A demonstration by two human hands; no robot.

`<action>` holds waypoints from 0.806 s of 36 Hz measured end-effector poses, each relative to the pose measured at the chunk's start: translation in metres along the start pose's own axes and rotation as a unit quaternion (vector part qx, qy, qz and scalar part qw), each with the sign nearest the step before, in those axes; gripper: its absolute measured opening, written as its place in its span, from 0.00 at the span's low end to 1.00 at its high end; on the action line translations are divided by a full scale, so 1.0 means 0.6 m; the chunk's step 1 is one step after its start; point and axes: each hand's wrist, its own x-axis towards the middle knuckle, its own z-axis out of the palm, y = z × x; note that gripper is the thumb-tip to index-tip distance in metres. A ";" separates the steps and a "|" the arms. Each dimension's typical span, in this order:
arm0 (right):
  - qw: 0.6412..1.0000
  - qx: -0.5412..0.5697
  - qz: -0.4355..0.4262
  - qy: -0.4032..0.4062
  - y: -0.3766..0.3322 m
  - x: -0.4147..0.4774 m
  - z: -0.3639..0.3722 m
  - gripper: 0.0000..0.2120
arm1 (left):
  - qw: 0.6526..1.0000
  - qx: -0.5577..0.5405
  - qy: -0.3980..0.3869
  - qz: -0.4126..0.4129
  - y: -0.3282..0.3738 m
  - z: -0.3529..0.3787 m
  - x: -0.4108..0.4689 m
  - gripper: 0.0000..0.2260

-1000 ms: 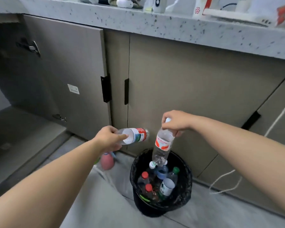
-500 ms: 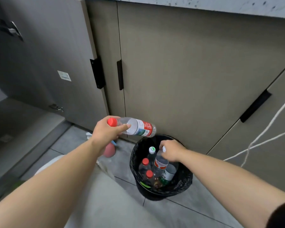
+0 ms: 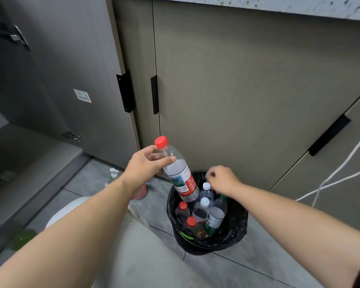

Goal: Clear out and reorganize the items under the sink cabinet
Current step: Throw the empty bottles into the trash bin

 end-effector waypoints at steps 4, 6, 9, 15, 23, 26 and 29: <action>0.973 0.186 -0.113 0.074 -0.084 -0.007 -0.077 0.09 | 0.999 0.004 -0.043 0.003 0.004 0.007 -0.006 0.13; 0.962 0.208 -0.166 0.058 -0.126 -0.020 -0.106 0.10 | 0.998 0.010 -0.060 0.007 0.003 0.010 -0.005 0.14; 0.961 0.145 -0.232 0.033 -0.167 -0.036 -0.123 0.16 | 0.996 0.031 -0.077 0.016 -0.001 0.014 -0.005 0.16; 0.957 0.005 -0.288 0.019 -0.188 -0.052 -0.125 0.11 | 0.990 0.045 -0.131 0.026 -0.002 0.023 -0.008 0.19; 0.974 -0.052 -0.219 -0.010 -0.150 -0.062 -0.152 0.06 | 0.987 0.115 -0.112 0.013 -0.008 0.033 -0.008 0.18; 0.979 -0.085 -0.177 -0.045 -0.120 -0.065 -0.152 0.07 | 0.985 0.149 -0.085 0.019 -0.019 0.032 0.000 0.11; 0.984 -0.072 -0.131 -0.093 -0.084 -0.066 -0.131 0.07 | 0.972 0.224 -0.066 0.032 -0.030 0.028 0.007 0.07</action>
